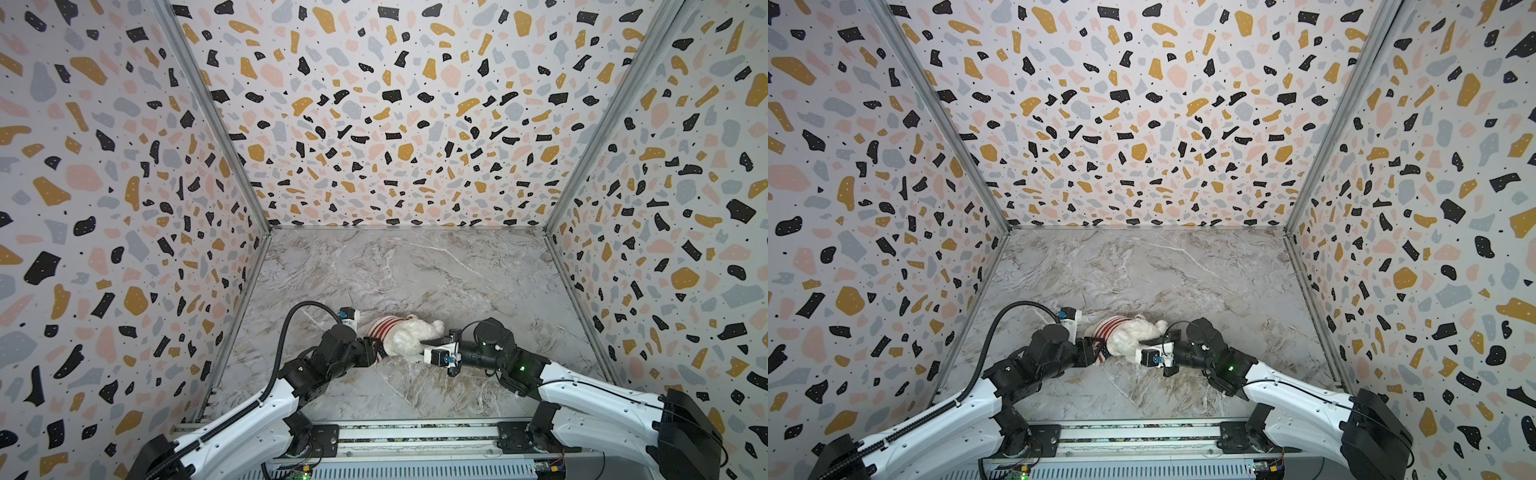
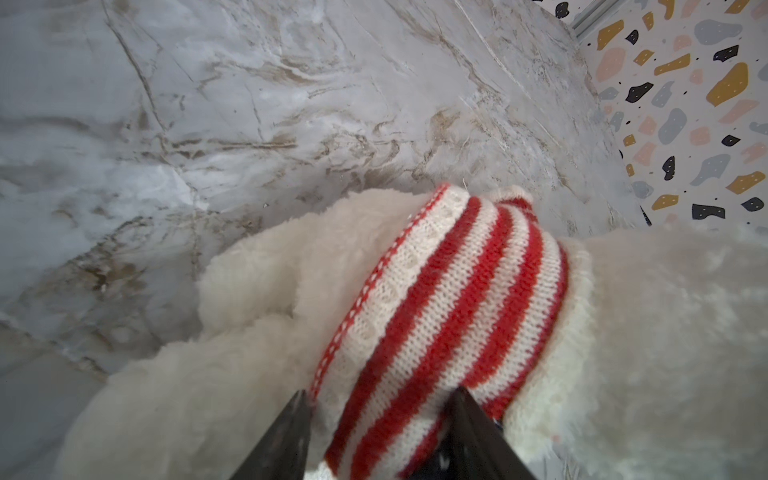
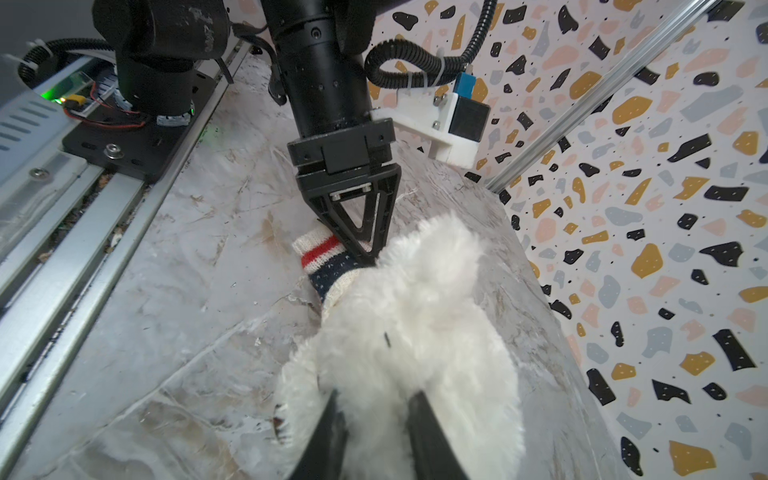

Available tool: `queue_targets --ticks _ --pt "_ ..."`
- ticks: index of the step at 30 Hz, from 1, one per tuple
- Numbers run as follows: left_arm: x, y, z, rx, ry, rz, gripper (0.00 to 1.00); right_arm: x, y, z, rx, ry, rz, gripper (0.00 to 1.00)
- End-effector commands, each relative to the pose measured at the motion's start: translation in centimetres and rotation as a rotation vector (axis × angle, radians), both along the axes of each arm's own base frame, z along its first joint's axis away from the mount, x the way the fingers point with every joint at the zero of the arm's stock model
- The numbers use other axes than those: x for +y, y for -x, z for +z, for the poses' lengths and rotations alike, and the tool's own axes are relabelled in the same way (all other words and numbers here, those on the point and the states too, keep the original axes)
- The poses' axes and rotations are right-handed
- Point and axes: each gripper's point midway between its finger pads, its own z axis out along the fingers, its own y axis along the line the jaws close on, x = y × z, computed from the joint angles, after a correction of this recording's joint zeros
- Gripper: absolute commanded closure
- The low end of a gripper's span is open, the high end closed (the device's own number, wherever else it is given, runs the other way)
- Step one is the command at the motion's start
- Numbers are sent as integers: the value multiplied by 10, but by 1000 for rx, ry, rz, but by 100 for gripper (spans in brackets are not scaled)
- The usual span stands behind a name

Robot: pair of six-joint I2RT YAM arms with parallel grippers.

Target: Dress the teddy bear

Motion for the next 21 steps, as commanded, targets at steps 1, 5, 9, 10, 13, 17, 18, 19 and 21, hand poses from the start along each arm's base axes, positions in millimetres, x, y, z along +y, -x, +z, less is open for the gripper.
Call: queue_targets --ticks 1,5,9,10,13,17,18,19,21 --pt "-1 6 -13 28 25 -7 48 -2 -2 16 30 -72 -55 60" --pt "-5 11 -19 36 49 -18 48 -15 -5 15 142 -149 -145 45" --pt "-10 15 -24 45 57 -31 48 -27 -15 14 314 -244 -283 34" --pt "-11 16 -25 46 60 -32 48 -30 -21 13 375 -262 -332 35" --pt "-15 18 -22 39 68 -44 48 -34 -32 10 563 -289 -453 38" --pt "-18 20 -22 33 75 -54 48 -45 -55 -7 884 -301 -667 35" --pt "-19 21 -24 34 76 -55 48 -49 -60 -14 971 -305 -715 35" --pt "-20 22 -24 33 81 -58 48 -51 -61 -22 1052 -298 -750 35" --pt "-23 23 -24 33 93 -64 48 -49 -56 -33 1160 -286 -762 34"
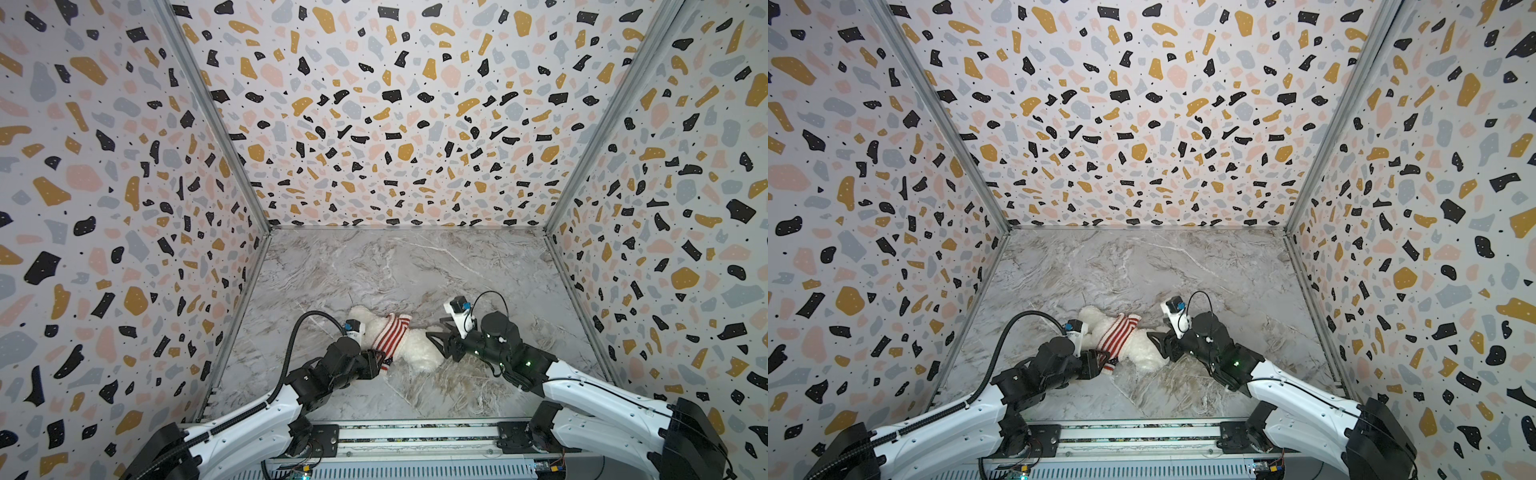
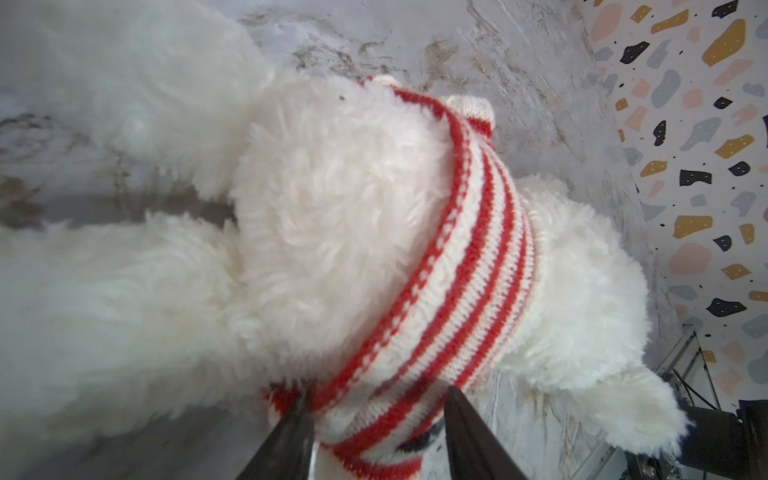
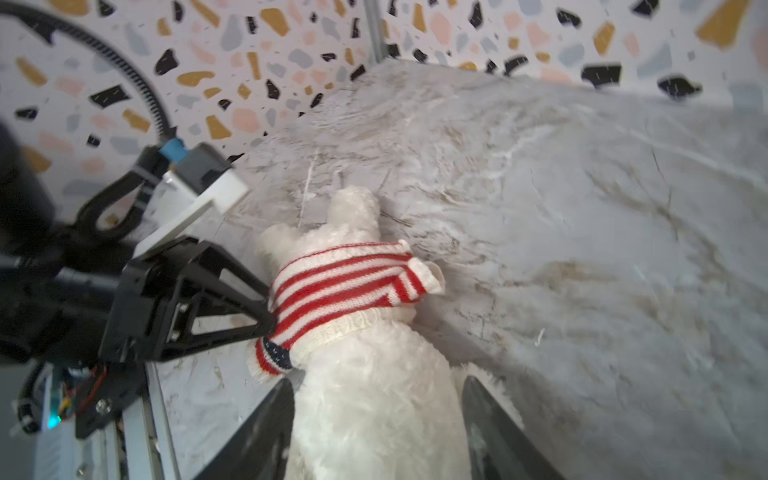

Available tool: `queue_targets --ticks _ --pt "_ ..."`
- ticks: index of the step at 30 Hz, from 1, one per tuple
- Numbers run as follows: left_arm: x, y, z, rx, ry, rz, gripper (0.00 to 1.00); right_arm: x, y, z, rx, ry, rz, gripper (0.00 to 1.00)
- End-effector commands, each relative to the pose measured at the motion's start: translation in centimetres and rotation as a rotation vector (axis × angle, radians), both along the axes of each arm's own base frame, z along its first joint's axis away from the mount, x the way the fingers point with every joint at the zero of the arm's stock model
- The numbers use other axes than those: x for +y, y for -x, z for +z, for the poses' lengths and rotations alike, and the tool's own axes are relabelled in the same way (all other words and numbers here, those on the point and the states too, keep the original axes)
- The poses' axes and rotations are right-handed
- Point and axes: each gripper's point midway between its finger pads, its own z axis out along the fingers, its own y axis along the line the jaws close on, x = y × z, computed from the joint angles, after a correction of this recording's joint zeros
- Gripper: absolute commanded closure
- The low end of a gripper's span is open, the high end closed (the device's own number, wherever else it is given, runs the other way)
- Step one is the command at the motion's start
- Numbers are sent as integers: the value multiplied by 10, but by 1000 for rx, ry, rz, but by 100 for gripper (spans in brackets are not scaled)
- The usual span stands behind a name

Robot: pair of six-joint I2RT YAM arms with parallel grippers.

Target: Dress the teddy bear

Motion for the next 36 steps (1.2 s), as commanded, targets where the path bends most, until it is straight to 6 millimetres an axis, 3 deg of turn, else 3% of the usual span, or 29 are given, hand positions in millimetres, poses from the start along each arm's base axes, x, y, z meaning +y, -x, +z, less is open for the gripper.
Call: queue_targets --ticks 1,9,19,25,36 --pt "-6 2 2 -15 37 -8 48 -3 11 -27 338 -66 -85 32" --pt "-9 8 -2 -18 41 -23 49 16 26 -51 440 -25 -63 18" --pt "-11 13 -10 -14 43 -37 49 6 18 -97 454 106 -133 22" --pt "-14 13 -5 -24 55 -41 49 0 15 -114 433 182 -157 42" --pt "-16 11 20 -67 62 -54 47 -16 2 -112 336 258 -220 74"
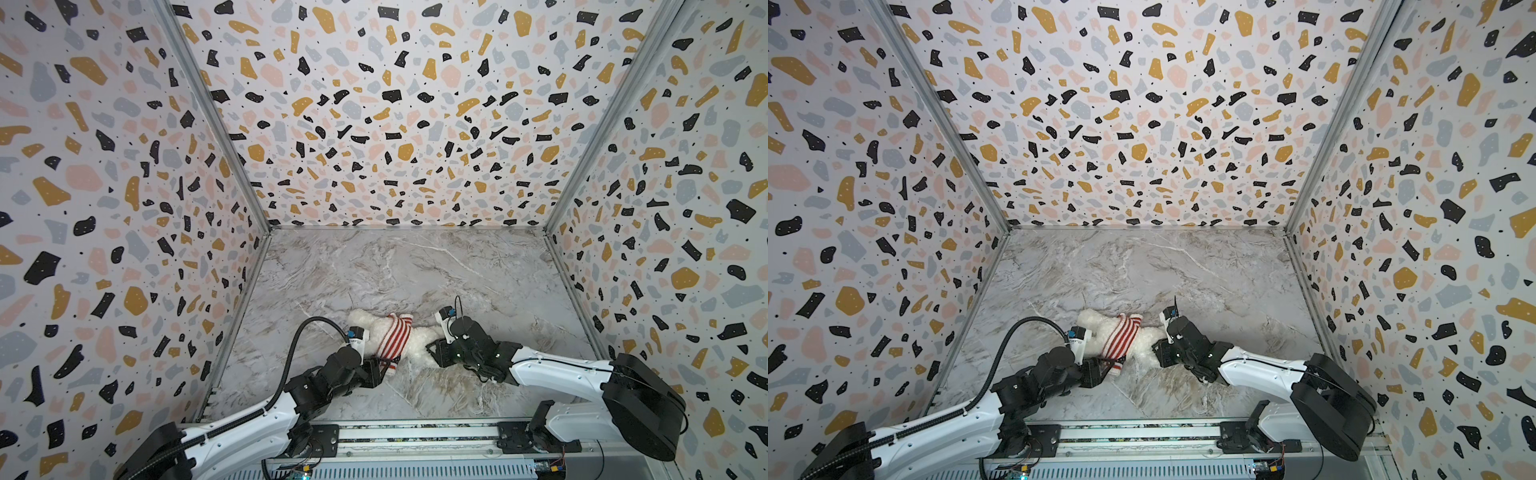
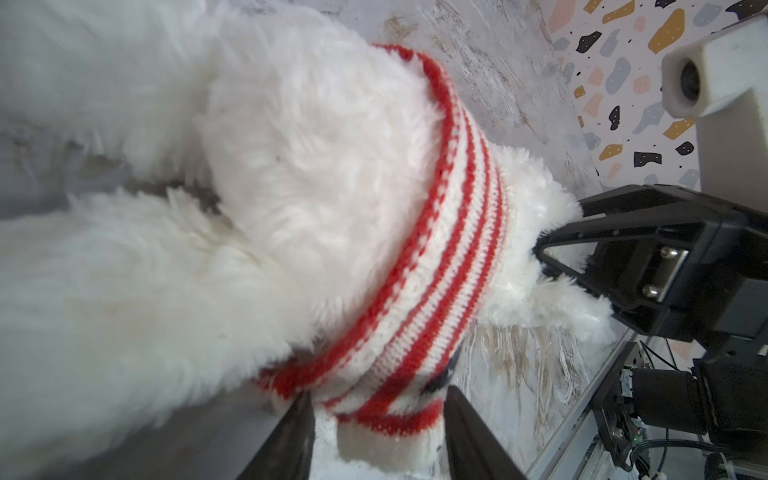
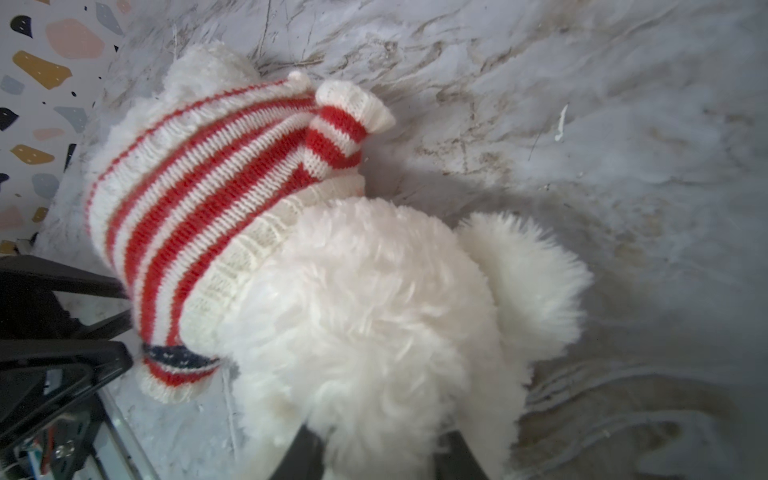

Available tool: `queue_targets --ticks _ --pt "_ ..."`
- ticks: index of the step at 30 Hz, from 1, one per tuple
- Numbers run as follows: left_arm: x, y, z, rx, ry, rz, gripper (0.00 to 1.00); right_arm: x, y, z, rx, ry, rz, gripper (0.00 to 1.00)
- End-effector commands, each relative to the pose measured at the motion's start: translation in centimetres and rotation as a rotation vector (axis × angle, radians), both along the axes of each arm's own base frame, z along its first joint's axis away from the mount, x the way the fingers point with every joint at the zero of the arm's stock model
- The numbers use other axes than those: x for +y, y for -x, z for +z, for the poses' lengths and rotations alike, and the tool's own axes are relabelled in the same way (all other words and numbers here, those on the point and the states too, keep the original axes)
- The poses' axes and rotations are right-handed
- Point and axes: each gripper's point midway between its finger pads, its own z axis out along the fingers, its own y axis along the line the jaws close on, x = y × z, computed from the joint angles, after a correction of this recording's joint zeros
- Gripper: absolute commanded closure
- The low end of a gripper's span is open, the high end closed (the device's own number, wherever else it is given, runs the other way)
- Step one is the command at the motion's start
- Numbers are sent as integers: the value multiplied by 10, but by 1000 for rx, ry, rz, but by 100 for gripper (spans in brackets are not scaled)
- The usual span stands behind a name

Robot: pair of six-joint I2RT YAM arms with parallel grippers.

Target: Dress the teddy bear

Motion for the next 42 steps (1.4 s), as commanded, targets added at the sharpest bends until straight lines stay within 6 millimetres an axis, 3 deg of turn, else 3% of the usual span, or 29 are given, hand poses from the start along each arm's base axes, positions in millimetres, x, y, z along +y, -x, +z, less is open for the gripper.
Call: queue_targets --ticks 1,5,10,23,33,42 --pt "-5 -5 20 -44 6 -13 47 -22 -2 -8 -28 107 -43 77" --pt "-6 -8 21 -42 -4 1 45 -31 -2 -5 -64 116 -55 89" --pt "-9 -15 39 -65 57 36 38 -37 -1 -7 -75 152 -45 100" --pt "-4 -23 54 -102 61 87 33 -42 -7 16 -185 163 -24 100" --pt "-3 -28 59 -127 50 98 33 -42 5 14 -170 167 22 100" --pt "6 -34 70 -125 112 88 37 -31 13 36 -357 147 114 100"
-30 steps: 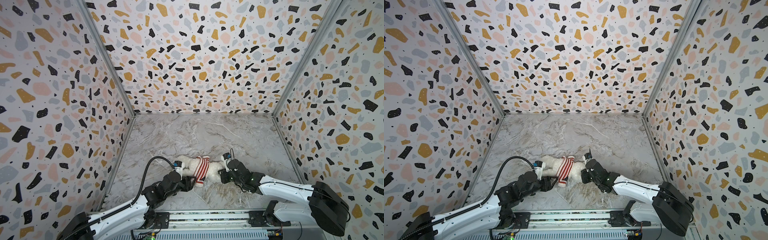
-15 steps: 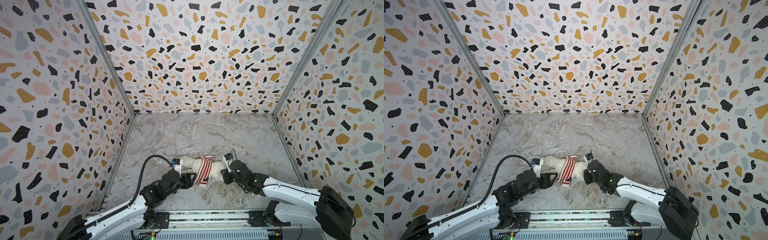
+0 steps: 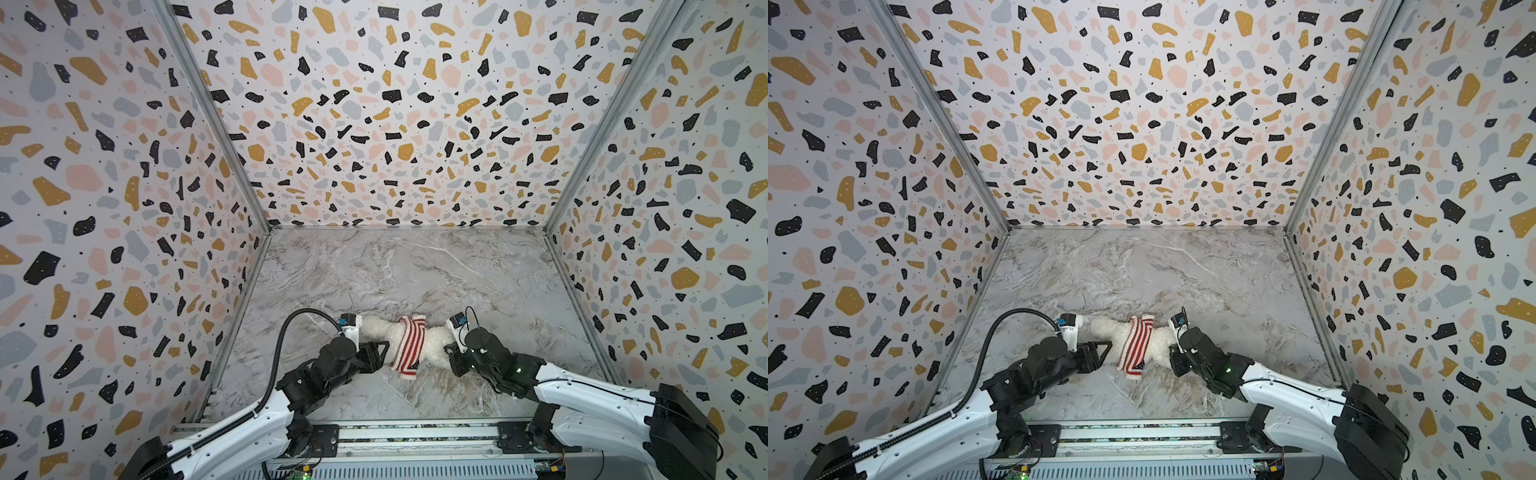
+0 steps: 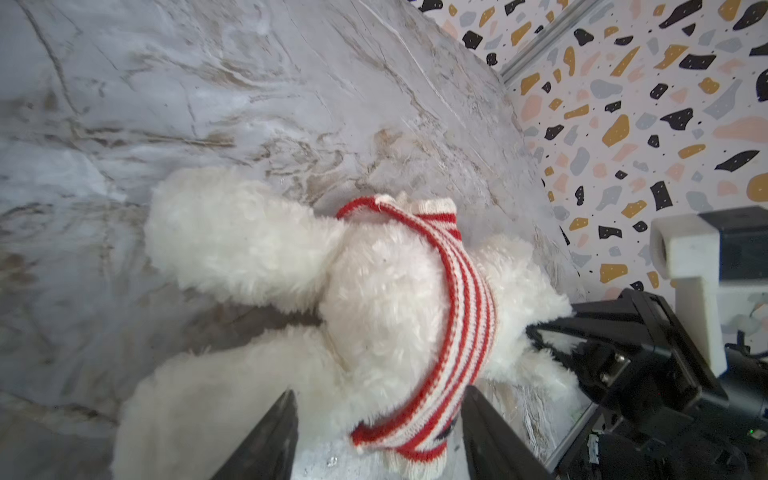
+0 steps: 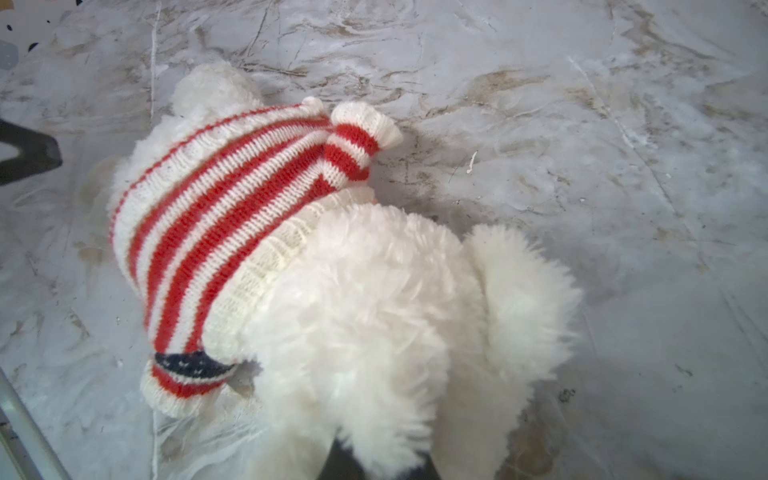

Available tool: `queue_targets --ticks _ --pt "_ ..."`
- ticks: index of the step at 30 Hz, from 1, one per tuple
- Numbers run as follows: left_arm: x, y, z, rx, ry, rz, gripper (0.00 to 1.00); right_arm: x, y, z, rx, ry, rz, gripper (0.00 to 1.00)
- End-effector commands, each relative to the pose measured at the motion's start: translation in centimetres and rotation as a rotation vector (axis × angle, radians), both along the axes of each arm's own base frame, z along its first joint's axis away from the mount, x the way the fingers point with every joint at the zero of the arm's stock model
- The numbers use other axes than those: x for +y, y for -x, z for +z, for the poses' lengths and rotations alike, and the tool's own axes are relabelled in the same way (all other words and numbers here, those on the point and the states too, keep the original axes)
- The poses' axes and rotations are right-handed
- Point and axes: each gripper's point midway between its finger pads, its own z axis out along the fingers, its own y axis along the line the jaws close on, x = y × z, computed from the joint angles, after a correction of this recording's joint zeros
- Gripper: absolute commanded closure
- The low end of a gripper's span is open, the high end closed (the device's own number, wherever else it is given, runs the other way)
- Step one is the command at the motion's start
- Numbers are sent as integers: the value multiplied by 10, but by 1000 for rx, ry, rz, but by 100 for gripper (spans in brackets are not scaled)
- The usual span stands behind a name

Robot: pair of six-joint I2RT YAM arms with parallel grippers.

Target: Dress the teddy bear

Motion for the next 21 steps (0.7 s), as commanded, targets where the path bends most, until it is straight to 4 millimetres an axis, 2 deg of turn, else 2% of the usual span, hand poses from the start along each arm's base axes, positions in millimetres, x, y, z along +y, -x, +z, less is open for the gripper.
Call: queue_targets --ticks 1,6,10,15,21 --pt "-2 -4 24 -47 31 -30 37 7 -4 20 -136 7 51 100" --pt "2 -9 28 -41 -14 -32 41 7 -8 31 -235 18 78 100" --pt "-19 -2 33 -36 18 -157 42 14 -7 45 -296 -30 115 100" --pt "-30 4 19 11 -8 -229 49 18 -8 56 -375 -37 142 100" --pt "-44 5 38 -20 46 -287 61 18 -10 54 -400 -14 140 100"
